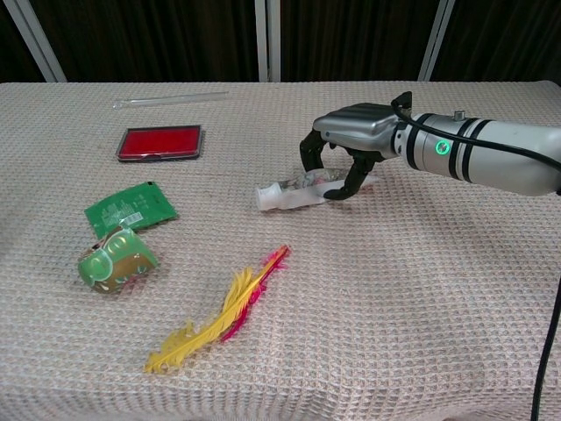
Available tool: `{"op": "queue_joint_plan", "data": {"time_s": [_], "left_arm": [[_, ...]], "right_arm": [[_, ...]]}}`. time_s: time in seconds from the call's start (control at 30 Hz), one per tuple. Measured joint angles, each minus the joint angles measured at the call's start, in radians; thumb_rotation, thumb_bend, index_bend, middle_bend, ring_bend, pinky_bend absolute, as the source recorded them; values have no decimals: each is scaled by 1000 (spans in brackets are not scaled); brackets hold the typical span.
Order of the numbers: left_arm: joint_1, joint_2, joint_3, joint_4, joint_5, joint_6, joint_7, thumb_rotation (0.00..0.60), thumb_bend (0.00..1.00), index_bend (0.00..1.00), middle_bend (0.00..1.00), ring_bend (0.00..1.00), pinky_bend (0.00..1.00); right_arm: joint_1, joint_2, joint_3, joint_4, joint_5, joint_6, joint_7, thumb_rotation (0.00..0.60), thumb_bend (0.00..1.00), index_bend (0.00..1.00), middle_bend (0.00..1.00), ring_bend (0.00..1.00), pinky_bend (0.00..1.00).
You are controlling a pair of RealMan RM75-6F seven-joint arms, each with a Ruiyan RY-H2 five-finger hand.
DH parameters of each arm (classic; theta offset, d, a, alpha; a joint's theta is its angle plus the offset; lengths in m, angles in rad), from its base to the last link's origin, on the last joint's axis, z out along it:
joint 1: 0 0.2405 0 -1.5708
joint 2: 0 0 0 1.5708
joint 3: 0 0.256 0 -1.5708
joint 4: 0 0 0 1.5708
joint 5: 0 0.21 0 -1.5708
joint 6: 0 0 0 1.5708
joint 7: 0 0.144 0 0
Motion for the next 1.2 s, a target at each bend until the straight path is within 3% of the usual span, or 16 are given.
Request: {"op": "queue_joint_plan", "data": {"time_s": [0.43,0.57,0.7,0.9,1.2], "left_arm": [[9,-9,4,27,1,-1,-26,600,263,356,203,132,183],[11,-10,4,30,4,3,-30,600,263,356,203,132,183],[9,-9,0,32,6,3,-39,600,262,356,203,132,183],[-15,-1,-21,25,23,1,-65,600,257,356,203,132,183],[-136,18,-86,-39,58,-80,-174,600,280,362,203,132,188]], "right_arm": [[-16,-72,-28,81,-25,75,19,600,297,665,606,364,362],[-24,-89,-39,100,-41,104,36,600,331,735,666,437,444],[-36,-104,-53,124,-70,156,74,600,446,804,715,497,546],[-69,-126,-68,174,-110,266,191,600,568,859,740,549,622],[-129,-197,-66,306,-154,493,531,600,628,921,759,593,684]]}}
